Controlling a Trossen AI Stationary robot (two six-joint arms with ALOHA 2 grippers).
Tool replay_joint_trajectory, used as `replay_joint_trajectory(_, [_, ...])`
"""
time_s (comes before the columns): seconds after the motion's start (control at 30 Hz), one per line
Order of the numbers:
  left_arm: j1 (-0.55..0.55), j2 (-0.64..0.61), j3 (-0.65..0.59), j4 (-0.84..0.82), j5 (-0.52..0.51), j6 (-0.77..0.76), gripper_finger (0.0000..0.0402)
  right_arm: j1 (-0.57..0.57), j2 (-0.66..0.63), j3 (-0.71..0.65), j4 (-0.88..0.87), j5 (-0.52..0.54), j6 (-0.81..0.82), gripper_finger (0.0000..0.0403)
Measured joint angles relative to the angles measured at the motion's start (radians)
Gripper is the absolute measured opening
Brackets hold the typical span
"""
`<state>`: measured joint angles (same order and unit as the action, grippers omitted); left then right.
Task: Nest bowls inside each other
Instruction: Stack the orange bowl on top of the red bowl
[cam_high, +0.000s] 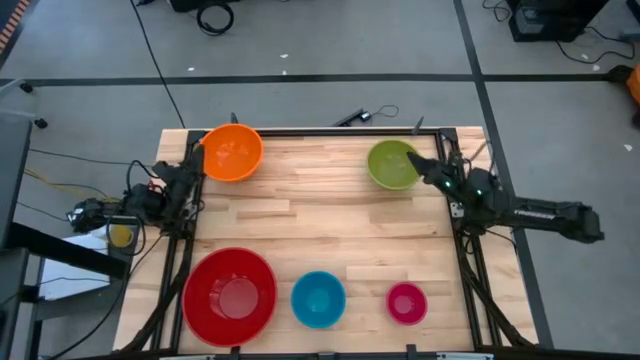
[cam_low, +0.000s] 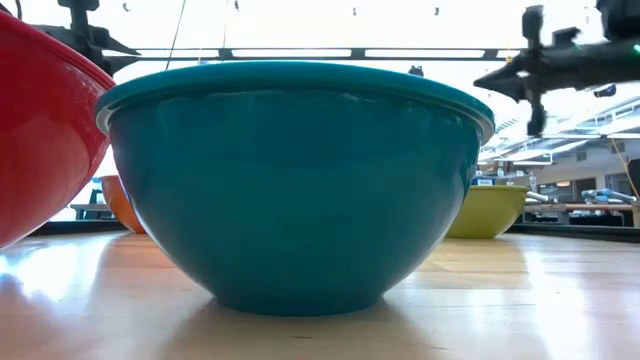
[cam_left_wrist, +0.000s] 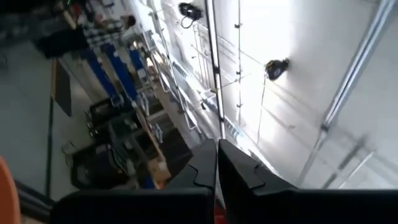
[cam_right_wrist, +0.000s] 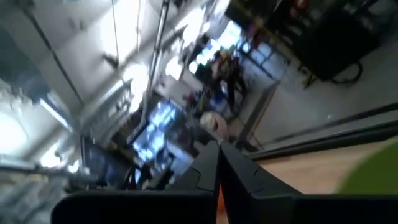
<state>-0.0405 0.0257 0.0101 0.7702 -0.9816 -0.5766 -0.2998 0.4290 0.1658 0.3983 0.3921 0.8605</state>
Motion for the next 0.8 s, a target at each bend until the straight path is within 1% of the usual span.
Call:
replay_joint_trajectory(0.07, [0.008,0.002,0.008,-0.041,0.036,0.017,0.0020,-0.005,0.141,0.095,-0.003,-0.029,-0.050,0.0009])
replay_joint_trajectory(0.23, [0.019,0.022,0.062,-0.191,0.045,-0.015,0.0020,-0.011,0.534,0.381,-0.003,-0.045,-0.267,0.0010])
replay_joint_trajectory(0.3, [0.019,0.030,0.094,-0.264,0.058,-0.014,0.0020,-0.011,0.675,0.491,-0.007,-0.043,-0.312,0.0015])
replay_joint_trajectory(0.37, [0.018,0.042,0.139,-0.361,0.088,-0.012,0.0020,-0.014,0.793,0.600,-0.017,-0.052,-0.312,0.0017])
replay_joint_trajectory(0.43, [0.018,0.060,0.193,-0.497,0.116,-0.013,0.0020,-0.015,0.892,0.702,-0.052,-0.093,-0.284,0.0015])
replay_joint_trajectory(0.53, [0.018,0.101,0.288,-0.745,0.146,-0.022,0.0020,-0.016,1.024,0.843,-0.130,-0.175,-0.284,0.0010])
replay_joint_trajectory(0.63, [0.018,0.158,0.380,-0.976,0.163,-0.016,0.0021,-0.016,1.143,0.979,-0.235,-0.217,-0.284,0.0008])
replay_joint_trajectory(0.7, [0.018,0.199,0.428,-1.078,0.161,-0.014,0.0023,-0.017,1.218,1.070,-0.315,-0.262,-0.279,0.0008])
replay_joint_trajectory(0.8, [0.018,0.254,0.479,-1.158,0.156,-0.003,0.0039,-0.017,1.324,1.197,-0.411,-0.320,-0.277,0.0009])
